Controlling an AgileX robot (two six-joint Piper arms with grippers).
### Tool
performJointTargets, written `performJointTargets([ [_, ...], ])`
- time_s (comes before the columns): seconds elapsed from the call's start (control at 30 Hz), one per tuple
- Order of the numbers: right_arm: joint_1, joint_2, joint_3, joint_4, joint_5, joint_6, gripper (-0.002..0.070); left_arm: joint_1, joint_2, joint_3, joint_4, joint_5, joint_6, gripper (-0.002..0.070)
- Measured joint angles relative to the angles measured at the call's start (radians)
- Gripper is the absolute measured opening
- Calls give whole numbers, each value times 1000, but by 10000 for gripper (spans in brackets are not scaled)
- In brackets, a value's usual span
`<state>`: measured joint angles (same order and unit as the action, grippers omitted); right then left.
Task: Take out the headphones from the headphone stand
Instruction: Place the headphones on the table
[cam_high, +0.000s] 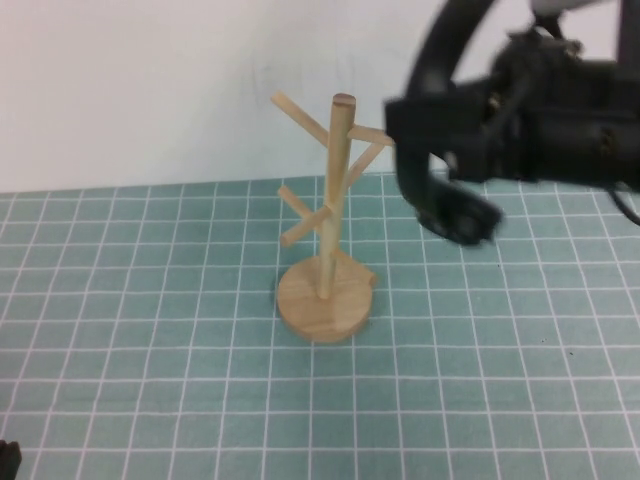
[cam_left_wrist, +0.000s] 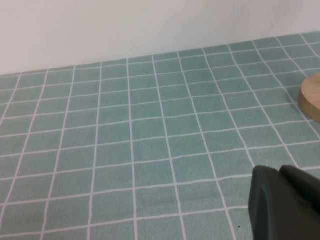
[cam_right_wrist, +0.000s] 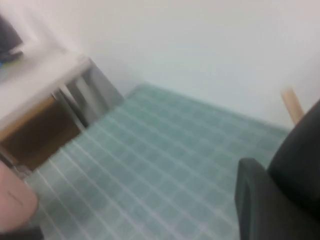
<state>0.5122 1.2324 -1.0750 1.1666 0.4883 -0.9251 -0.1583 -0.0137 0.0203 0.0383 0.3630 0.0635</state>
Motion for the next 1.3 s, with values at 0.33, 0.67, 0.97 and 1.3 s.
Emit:
performJointTargets([
  [0.33,-27,-12,220,-545,65,577,-3,0,0,0,0,0,0,-6],
  [0.67,-238,238,233,-638,116,813,-3,0,0,0,0,0,0,-6],
  [0.97,-265,494,140,-523,97,861,64,0,0,0,0,0,0,-6],
  [1.3,-265,539,-22,-578,178,765,453,0,0,0,0,0,0,-6],
])
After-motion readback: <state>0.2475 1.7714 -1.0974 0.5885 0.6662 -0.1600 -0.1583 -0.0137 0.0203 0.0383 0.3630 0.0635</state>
